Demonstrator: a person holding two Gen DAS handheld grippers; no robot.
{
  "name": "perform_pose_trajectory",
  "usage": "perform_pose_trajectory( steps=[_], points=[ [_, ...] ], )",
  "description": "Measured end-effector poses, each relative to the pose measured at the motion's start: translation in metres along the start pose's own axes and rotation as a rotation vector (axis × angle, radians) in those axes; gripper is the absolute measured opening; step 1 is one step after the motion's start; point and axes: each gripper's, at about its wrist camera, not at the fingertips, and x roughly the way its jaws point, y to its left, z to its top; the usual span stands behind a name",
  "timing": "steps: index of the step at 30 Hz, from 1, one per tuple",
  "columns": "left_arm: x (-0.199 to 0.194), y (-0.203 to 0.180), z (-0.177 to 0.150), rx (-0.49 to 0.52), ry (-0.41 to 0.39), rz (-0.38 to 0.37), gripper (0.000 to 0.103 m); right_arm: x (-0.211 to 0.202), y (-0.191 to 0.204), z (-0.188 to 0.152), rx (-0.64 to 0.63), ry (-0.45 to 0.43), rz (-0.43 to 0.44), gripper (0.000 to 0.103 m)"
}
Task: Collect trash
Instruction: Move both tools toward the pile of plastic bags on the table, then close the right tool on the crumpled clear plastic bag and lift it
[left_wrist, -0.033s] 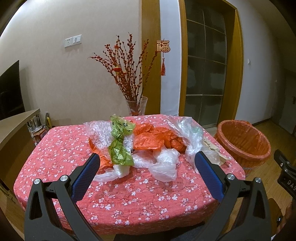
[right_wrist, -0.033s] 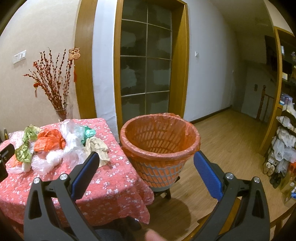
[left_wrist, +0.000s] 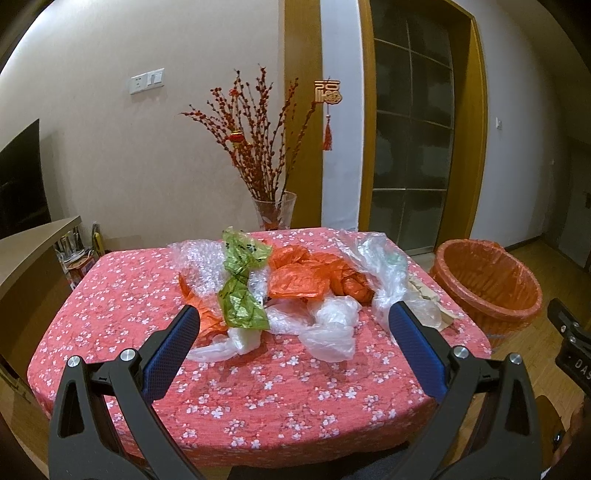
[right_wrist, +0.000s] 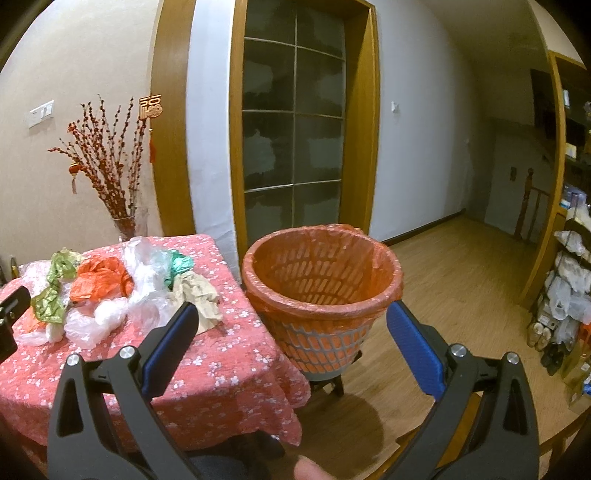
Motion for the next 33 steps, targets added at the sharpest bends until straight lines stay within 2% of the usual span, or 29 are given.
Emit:
perform_pose_trajectory(
  steps=[11,18,23,33],
  points=[
    [0.024,0.053,-0.004,-0.071,0.052,0.123,0.101,0.027,0.02,0.005,-0.011,0.046,0.099,0.099],
    [0.042,0.095,-0.008,-0.139,0.083,0.21,0.101,0.062,0.048,0.007,0.006,0.081,0.247,0.097],
    [0.049,0.106,-0.011,-0.165,0.095,0.218,0.101,0.085,0.077,0.012,-0.039,0.102,0.31,0.082],
    [0.056,0.103,-0.014,-0.136,0.103,0.22,0.101,0.133,0.125,0.014,-0.103,0.175,0.366,0.063]
  ],
)
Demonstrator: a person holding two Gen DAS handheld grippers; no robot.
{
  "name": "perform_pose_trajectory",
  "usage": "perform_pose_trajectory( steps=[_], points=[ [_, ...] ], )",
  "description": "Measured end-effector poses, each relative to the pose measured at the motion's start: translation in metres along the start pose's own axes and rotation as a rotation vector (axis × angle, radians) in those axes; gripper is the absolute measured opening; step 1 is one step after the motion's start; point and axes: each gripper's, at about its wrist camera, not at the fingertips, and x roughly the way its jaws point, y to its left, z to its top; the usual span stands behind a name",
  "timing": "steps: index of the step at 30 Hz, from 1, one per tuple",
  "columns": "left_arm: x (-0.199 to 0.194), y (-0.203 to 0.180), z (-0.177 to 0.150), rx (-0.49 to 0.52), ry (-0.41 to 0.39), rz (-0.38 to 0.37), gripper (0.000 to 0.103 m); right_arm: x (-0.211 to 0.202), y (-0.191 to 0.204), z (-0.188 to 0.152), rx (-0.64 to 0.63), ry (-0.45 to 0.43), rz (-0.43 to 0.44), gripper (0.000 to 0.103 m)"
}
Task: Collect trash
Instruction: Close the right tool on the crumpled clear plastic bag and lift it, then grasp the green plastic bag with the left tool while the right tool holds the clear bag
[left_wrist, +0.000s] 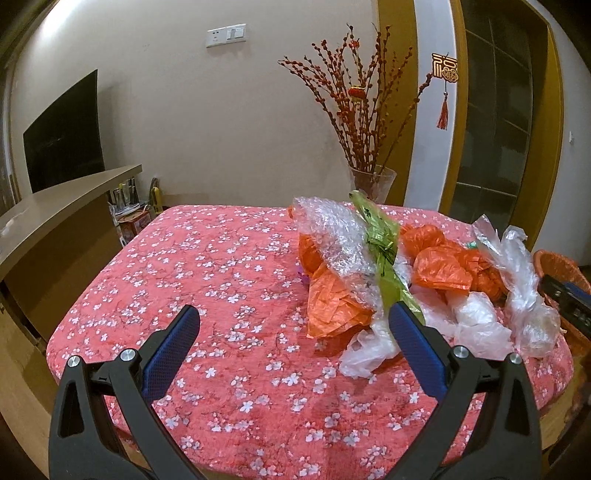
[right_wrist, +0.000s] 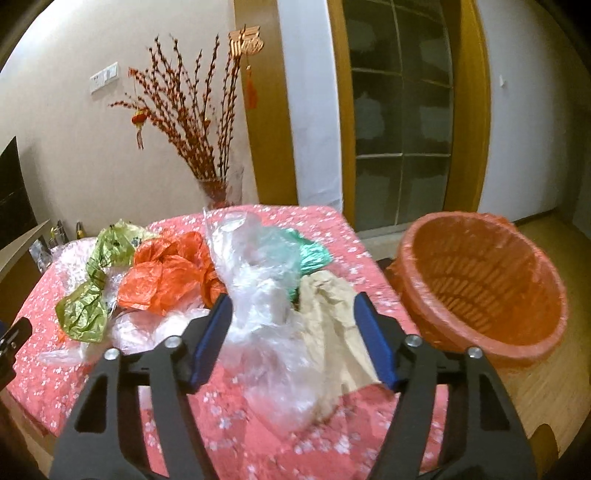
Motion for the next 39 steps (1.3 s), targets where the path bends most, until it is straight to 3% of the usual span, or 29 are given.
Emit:
perform_pose_trajectory(
  steps=[6,16,28,36,39],
  points=[
    [0.005,0.001,0.003,-0.012,0.001,-0.024,0.101,0.026,0.013,0.0,-0.034,0.047,0.003,0.059],
    [0.01,-0.013,0.017,0.019,-0.025,-0.066,0.1,0.039,0.022,-0.004,-0.055,0.089,0.034,0.026],
    [0.033,-0.038,0.048,0.024,0.002,-0.153,0.088,-0.002,0.01,0.009,-0.003,0.004,0.086,0.023],
    [0.068,-0.064,0.064,0.087,0.067,-0.149,0.068,-0.009,0.002,0.006,0.007,0.008,0.078,0.023],
    [0.082,-0.07,0.063,0.11,0.105,-0.132,0.065,-0.006,-0.001,0.004,0.013,0.022,0.072,0.023]
  ],
)
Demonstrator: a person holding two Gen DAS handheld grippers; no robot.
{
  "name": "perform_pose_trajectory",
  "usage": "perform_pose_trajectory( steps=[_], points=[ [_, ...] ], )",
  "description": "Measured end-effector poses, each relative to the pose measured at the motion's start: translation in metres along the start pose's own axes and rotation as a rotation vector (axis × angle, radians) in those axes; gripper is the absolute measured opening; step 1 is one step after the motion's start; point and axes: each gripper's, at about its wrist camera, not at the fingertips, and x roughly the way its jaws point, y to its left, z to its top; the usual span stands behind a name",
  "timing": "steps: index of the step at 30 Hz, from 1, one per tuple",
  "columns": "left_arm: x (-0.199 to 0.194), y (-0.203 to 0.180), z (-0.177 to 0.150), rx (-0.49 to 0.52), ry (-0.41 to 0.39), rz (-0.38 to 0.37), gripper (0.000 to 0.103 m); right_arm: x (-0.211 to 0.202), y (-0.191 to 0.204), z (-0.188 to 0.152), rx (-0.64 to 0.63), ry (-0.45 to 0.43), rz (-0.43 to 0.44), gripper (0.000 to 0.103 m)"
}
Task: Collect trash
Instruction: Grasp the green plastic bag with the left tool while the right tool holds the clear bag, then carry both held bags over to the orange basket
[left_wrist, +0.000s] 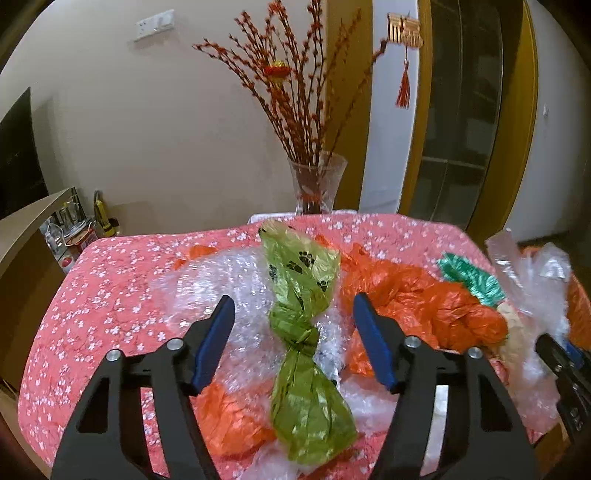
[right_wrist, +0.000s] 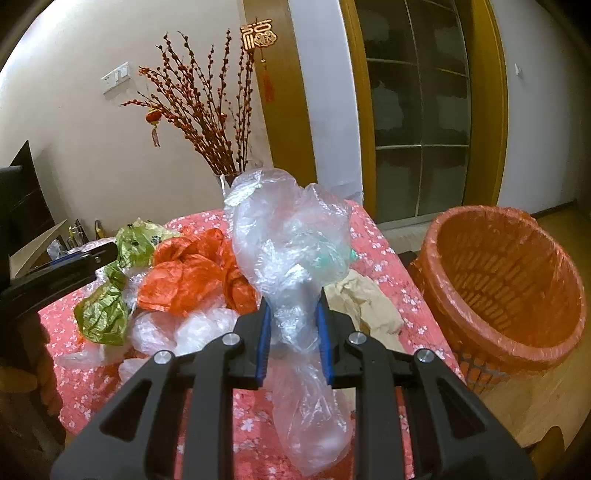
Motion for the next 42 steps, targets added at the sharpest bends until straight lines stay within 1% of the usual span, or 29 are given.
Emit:
perform_pose_trajectory(
  steps=[1,4,7,10,11,12,13,15,21,29,35,38,42],
  points=[
    [0.004,-0.001,0.0,0.003,0.014,0.006,0.065,0.001,-0.001,-0.001,0.002,0.005,0.0,0.023],
    [0.016,-0.002,-0.003,0.01,0.057,0.019,0.059,0.004,-0.002,-0.002,0.008,0.015,0.002,0.023],
    [0.021,-0.004,-0.005,0.03,0.069,0.035,0.054,0.007,-0.002,-0.002,0.013,0.023,0.005,0.023],
    [0.025,-0.008,-0.005,0.053,0.075,0.045,0.041,0.008,-0.003,-0.004,0.015,0.027,0.006,0.023],
    [0.026,-0.009,-0.006,0.059,0.079,0.042,0.033,0.008,-0.003,-0.004,0.017,0.029,0.006,0.023],
    [0.027,-0.009,-0.006,0.061,0.085,0.037,0.028,0.009,-0.004,-0.003,0.02,0.029,0.007,0.023],
    [0.028,-0.009,-0.007,0.062,0.091,0.031,0.027,0.009,-0.005,-0.003,0.022,0.03,0.008,0.023],
    [0.028,-0.009,-0.008,0.059,0.089,0.018,0.021,0.008,-0.007,-0.003,0.025,0.03,0.007,0.023],
    [0.013,0.005,-0.005,-0.019,0.049,-0.084,0.018,0.004,-0.011,-0.003,0.035,0.021,0.0,0.023],
    [-0.012,0.019,0.005,-0.074,-0.005,-0.147,0.017,-0.005,-0.015,0.0,0.038,-0.005,-0.001,0.023],
    [-0.031,0.007,0.015,-0.061,-0.044,-0.199,0.017,-0.015,-0.022,0.005,0.046,-0.032,-0.017,0.023],
    [-0.041,-0.006,0.019,-0.041,-0.062,-0.235,0.017,-0.02,-0.034,0.008,0.058,-0.05,-0.04,0.023],
    [-0.052,-0.029,0.022,-0.013,-0.073,-0.301,0.017,-0.028,-0.055,0.01,0.083,-0.066,-0.082,0.023]
  ],
)
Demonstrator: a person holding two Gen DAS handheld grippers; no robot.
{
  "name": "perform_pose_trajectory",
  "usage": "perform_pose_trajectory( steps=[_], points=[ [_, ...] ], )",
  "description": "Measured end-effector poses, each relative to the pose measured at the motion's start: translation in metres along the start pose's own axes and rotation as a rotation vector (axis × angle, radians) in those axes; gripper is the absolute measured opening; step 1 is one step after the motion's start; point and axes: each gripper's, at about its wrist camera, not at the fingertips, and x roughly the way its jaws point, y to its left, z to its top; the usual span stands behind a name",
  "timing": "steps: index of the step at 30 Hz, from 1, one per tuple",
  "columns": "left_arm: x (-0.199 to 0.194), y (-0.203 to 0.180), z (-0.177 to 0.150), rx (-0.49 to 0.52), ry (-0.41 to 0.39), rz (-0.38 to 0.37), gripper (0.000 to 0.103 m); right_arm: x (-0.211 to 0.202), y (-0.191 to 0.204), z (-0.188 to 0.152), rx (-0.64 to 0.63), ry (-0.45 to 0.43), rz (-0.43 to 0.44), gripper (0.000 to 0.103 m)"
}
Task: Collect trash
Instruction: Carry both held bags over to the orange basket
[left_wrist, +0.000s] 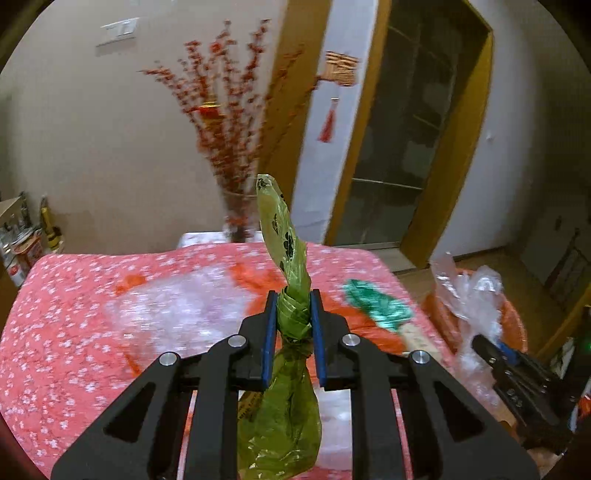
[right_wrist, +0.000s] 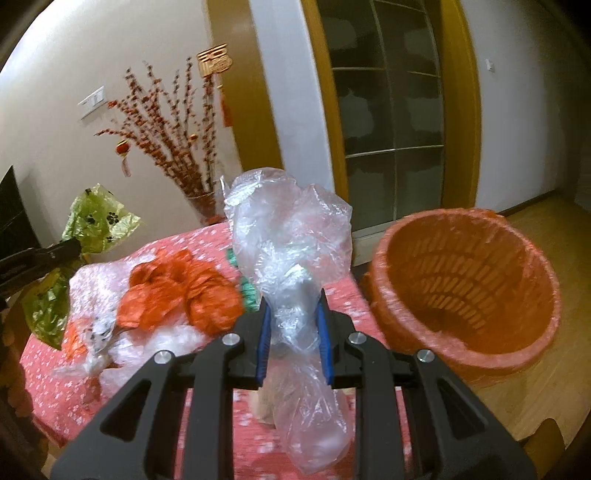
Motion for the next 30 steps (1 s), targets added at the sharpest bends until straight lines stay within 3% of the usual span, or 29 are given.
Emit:
perform_pose_trajectory(
  steps=[18,30],
  points=[
    [0.058,-0.168,0.007,0.151,0.067,-0.313,0.017,-0.028,-0.129,0.043,0.131,-0.094,-0.215,0.023],
    [0.113,-0.231,-0.006,0.191,0.19,-0.404,0.017,0.001,-0.182,0.045,0.243,-0.055,-0.233,0.023]
  ],
)
